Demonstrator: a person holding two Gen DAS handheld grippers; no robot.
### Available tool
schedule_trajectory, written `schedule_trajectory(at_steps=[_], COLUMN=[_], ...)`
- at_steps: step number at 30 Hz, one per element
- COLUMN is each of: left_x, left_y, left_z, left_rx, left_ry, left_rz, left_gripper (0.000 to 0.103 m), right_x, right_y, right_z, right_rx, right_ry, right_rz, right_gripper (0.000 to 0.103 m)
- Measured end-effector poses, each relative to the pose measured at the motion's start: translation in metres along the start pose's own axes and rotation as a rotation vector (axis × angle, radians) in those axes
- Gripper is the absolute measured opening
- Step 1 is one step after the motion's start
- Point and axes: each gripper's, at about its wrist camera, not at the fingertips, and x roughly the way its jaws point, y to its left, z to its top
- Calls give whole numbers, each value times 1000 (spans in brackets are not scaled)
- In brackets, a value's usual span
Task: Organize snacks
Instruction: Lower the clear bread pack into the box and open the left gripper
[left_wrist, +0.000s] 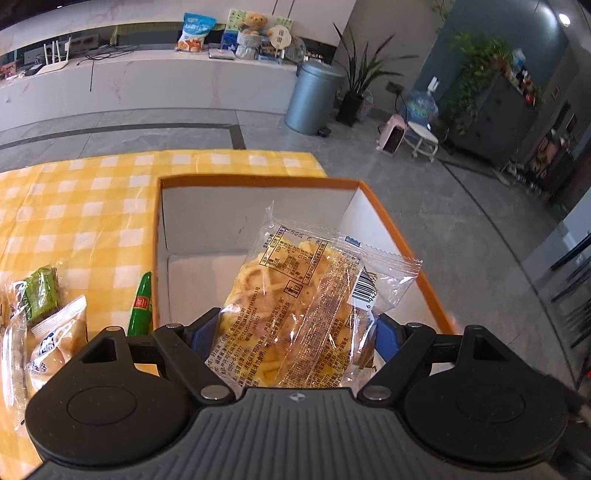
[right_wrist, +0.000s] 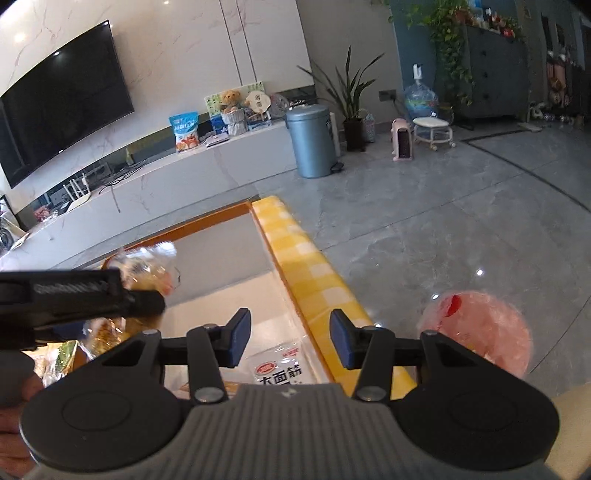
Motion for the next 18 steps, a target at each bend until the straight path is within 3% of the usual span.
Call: schedule_trajectory(at_steps=[4, 5, 8, 18], left_x=[4, 3, -2, -22], left_y=[4, 5, 7, 16], left_z=[-4, -6, -8, 0], left_rx=[-4, -5, 23, -9], left_ry=[-8, -26, -62, -84], left_rz=[53, 59, 69, 35], left_gripper=[97, 102, 103, 103], right_x=[-2, -1, 1, 2], right_y=[-1, -2, -3, -1], right_z=[1, 1, 1, 0], right_rx=[24, 26, 31, 29], right_ry=[-14, -14, -6, 11], right_rz=[50, 51, 37, 24], right_gripper=[48, 48, 49, 52])
